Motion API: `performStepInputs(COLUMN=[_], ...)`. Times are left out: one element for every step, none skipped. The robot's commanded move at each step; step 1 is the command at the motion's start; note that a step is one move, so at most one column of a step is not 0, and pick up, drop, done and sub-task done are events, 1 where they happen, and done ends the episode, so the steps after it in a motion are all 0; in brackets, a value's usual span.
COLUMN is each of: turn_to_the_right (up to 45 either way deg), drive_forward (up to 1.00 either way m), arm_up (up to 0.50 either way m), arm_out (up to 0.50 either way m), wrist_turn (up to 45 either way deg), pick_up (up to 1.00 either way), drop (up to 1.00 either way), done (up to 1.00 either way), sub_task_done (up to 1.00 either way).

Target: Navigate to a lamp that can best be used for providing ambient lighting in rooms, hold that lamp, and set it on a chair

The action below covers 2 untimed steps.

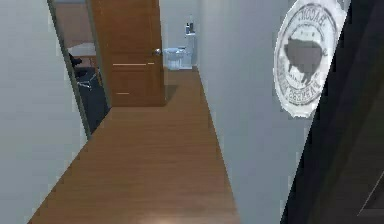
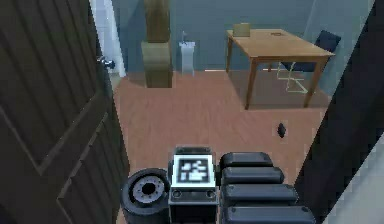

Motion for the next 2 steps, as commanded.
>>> performStepInputs(turn_to_the_right=[-21.0,0.0], drive_forward=[0.0,1.0], arm_up=[0.0,0.0], arm_out=[0.0,0.0], wrist_turn=[0.0,0.0], pick_up=[0.0,0.0], drop=[0.0,0.0], done=[0.0,0.0], sub_task_done=[0.0,0.0])
